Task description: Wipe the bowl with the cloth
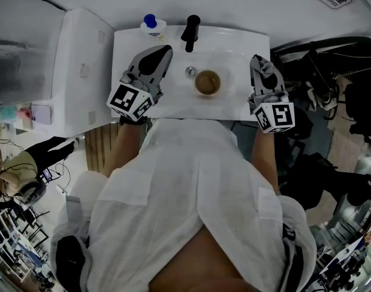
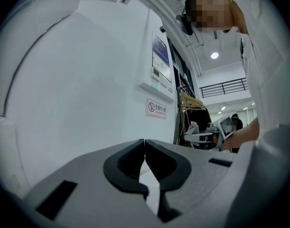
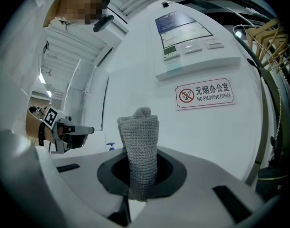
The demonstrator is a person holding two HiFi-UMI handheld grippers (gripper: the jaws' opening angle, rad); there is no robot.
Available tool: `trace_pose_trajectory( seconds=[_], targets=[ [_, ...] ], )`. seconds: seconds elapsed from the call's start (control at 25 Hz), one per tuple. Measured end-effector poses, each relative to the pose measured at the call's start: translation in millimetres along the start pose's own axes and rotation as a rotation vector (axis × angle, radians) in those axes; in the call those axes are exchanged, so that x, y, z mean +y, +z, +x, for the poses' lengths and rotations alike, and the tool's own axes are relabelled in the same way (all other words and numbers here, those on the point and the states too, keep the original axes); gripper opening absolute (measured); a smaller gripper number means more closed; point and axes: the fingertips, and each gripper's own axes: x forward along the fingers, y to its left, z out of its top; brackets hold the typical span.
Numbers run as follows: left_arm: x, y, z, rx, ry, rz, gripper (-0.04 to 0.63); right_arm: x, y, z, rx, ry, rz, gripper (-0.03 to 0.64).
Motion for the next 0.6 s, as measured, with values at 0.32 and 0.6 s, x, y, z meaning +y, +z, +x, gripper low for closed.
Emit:
trace_pose_trajectory(
  seconds=[0.32,0.6],
  targets=[
    [-4.6,0.4,0.6,0.003,0.003,0.005,0.009,-1.6,-0.6,-3.0,0.001,0.009,-0.006,0.040],
    [-9.8,-1.3,0.7,0.007,0.003,0.004,0.009,-0.9,-2.3,-4.8,0.007,0.021,-0.006,0.040]
  ],
)
